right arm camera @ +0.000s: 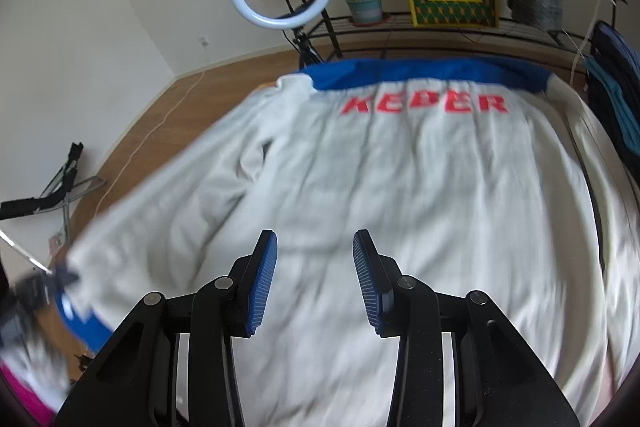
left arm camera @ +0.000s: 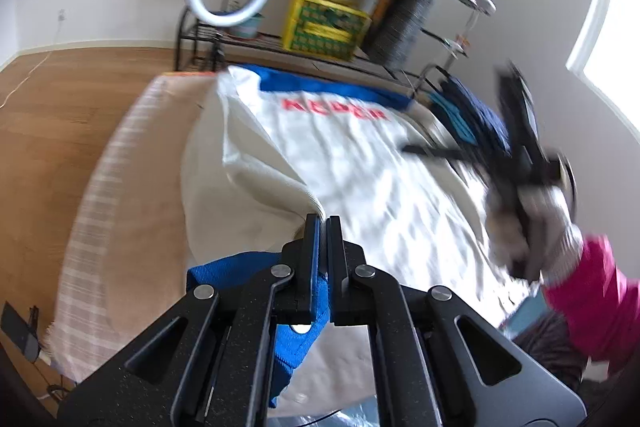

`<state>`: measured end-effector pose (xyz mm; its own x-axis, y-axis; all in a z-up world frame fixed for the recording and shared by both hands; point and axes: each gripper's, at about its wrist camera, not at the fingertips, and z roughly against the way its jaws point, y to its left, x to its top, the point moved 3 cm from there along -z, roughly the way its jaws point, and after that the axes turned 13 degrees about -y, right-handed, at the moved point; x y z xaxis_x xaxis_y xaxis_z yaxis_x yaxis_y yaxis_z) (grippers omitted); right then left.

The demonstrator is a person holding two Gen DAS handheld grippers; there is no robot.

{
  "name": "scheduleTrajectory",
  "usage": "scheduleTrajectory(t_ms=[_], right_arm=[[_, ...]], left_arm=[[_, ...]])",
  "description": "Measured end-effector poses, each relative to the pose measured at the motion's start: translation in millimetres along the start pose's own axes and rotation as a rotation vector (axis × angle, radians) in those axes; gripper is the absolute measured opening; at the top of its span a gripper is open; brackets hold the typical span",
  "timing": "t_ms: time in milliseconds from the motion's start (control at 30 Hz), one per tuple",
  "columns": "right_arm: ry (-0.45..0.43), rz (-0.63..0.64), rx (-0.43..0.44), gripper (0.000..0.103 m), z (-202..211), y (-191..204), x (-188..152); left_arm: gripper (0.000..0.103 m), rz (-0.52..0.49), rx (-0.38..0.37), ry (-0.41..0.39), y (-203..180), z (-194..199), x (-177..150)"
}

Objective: Fold large clothes
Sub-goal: 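Hold the cuff with the left gripper while the right gripper grasps the jacket edge by the collar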

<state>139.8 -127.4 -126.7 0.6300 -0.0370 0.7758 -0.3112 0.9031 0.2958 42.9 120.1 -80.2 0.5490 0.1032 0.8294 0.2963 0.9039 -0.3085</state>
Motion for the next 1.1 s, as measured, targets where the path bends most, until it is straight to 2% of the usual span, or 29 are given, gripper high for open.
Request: scheduleTrajectory(t_ms=[100,267,500,633,733,800,867,967,1100], right_arm=[[0.035,-0.043,0.094,0.038,-28,0,21],[0.097,-0.166,0.178,0.038,-99,0,42],[0.158,-0.300,0.254,0.039,-194,19,66],[0.190,-0.301,0.214,0.039,-240,29,72],[0.200,-0.346,0.246,0.036,-263,34,74],[0.201,-0.380,0.289,0.007,-269,38,77],[0.194,-0.362,0.300,0.004,-268,42,81],[0.173,-0.281,0.274,0.002,-257,47,87],[0.148,-0.234,0.228,0.002,-229,37,95]], left_arm=[[0.000,-0.020,-0.008,0.013,-16,0,-12],[0.000,-0.021,-0.010,0.016,-21,-3,-20],[0.000,-0.040,-0.015,0.033,-15,-5,-27],[0.000,-0.036,-0.023,0.044,-11,-6,-27],[0.000,-0.036,-0.024,0.054,-9,-7,-28],[0.000,-0.034,-0.023,0.060,-8,-9,-28],[0.000,-0.034,-0.024,0.064,-9,-9,-29],[0.000,-0.049,-0.030,0.070,-13,-7,-33],[0.000,-0.090,-0.060,0.089,-26,-4,-43]])
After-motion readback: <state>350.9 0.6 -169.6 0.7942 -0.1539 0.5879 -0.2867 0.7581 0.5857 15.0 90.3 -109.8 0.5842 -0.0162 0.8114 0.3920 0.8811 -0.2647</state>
